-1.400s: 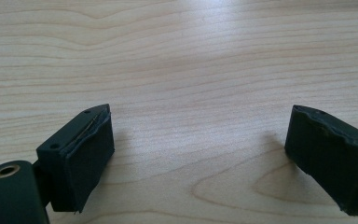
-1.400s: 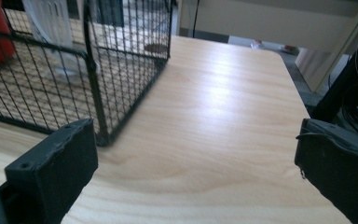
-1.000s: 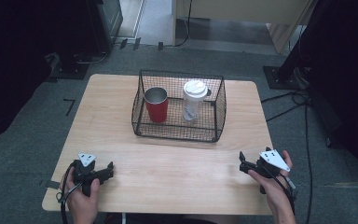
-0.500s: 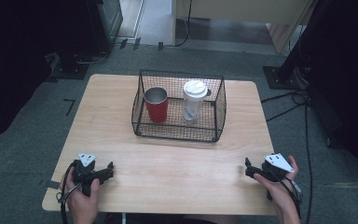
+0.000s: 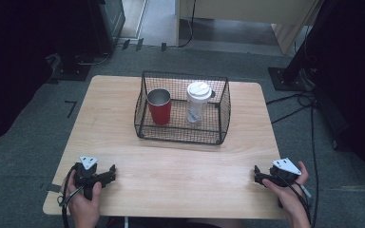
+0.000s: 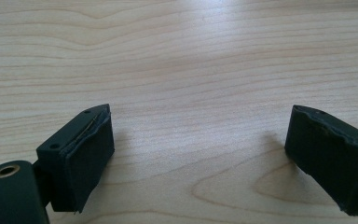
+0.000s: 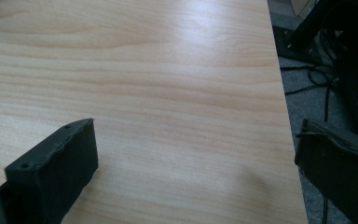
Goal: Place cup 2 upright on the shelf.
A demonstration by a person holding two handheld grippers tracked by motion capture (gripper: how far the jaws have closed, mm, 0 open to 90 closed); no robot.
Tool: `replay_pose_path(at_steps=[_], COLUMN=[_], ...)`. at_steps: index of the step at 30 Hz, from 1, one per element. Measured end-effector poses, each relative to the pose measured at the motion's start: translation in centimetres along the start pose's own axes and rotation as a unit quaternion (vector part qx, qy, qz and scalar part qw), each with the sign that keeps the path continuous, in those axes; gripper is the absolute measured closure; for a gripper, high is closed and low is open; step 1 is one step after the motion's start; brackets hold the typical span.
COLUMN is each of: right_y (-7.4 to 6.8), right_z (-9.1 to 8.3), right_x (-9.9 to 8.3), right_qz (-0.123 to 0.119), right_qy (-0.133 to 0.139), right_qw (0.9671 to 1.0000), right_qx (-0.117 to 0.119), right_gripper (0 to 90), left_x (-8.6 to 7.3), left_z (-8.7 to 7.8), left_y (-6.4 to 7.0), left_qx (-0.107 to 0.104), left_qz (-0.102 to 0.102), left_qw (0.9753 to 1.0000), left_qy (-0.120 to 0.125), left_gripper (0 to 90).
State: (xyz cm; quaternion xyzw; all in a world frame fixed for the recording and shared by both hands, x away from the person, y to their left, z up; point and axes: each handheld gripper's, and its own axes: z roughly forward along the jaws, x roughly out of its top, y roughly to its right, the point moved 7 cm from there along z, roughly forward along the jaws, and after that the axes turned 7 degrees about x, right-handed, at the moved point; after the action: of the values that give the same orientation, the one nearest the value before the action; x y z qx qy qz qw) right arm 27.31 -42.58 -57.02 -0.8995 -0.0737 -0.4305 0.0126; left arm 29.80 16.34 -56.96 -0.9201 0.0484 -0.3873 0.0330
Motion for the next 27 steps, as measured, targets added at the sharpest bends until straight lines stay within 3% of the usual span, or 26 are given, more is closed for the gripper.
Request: replay_pose_path(at_steps=[3,7,14,27], right_y=[0.2,0.3,0.0,-0.1], right_z=[0.0,-0.1,0.0,-0.4], right_x=[-0.4,-0.6,-1.0,-1.3], right_qz=[-0.002,0.008,0.047,0.064], right_qy=[-0.019,-0.022,-0.043,-0.042], right_qw=[0.9998,0.9997,0.996,0.9962], right_qx=[0.002,0.008,0.062,0.042], right_gripper=[0.0,0.0,0.0,0.0], left_x=[0.0,0.0,0.0,0.0], left_z=[0.0,0.0,0.0,0.0], left_y=[0.0,0.0,0.0,0.0], left_qx=[0.0,0.0,0.0,0.0], left_qz=[0.0,0.0,0.0,0.0], left_qw=[1.0,1.0,1.0,1.0], left_qy=[0.0,0.0,0.0,0.0], left_gripper=[8.7,8.7,8.7,8.7])
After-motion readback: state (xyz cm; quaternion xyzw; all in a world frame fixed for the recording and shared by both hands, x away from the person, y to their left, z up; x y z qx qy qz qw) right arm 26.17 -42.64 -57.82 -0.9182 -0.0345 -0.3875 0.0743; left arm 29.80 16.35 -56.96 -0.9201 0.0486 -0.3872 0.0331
